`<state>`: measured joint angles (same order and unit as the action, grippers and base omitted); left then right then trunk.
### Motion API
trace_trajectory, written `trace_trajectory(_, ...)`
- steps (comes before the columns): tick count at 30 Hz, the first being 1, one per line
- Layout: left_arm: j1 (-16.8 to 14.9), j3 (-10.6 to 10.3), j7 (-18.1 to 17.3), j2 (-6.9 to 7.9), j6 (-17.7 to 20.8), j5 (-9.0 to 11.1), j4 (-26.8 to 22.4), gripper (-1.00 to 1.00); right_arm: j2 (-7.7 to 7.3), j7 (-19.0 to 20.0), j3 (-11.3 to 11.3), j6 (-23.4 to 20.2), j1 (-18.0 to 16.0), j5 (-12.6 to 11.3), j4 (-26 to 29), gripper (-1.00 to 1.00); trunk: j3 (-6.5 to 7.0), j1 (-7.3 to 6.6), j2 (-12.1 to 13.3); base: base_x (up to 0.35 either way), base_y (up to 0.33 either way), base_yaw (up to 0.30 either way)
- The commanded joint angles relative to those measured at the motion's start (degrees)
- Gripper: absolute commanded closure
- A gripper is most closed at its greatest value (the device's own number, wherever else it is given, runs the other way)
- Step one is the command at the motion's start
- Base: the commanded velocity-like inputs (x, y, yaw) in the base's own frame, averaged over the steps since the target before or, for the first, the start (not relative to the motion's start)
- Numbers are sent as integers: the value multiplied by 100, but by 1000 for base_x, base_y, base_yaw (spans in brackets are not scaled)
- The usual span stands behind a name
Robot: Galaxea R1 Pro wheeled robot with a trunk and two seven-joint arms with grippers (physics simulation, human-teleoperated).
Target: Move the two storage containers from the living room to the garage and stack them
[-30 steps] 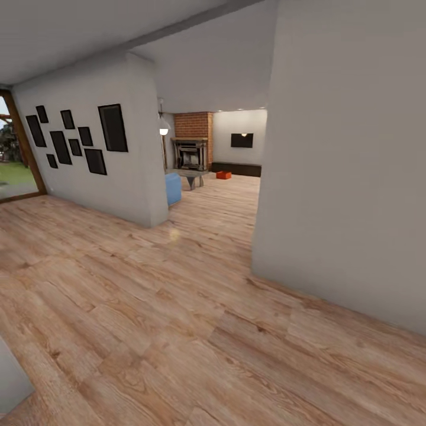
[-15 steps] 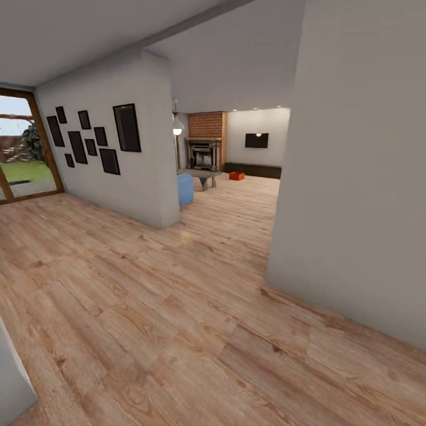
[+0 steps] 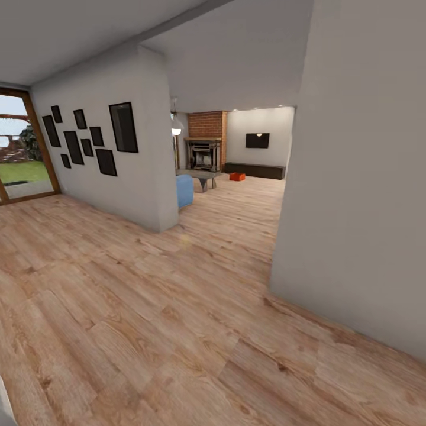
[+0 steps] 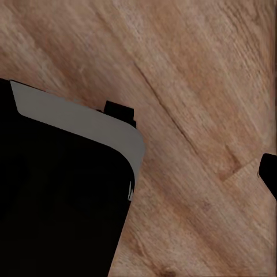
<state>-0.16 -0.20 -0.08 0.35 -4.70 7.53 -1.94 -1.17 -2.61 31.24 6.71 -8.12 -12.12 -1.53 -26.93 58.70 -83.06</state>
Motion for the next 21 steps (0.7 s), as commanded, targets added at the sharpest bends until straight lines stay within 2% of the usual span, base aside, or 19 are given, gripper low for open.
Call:
trace_trajectory(1,-2,-7,-1,0,-13,47,1,-100,3,-3,49,36,-6,-54,-15,-100,-5,3,-2,315,0,0)
trace_trajectory(21,-2,-7,-1,0,-13,47,1,-100,3,-3,49,37,-6,-54,-14,-100,-5,3,-2,315,0,0)
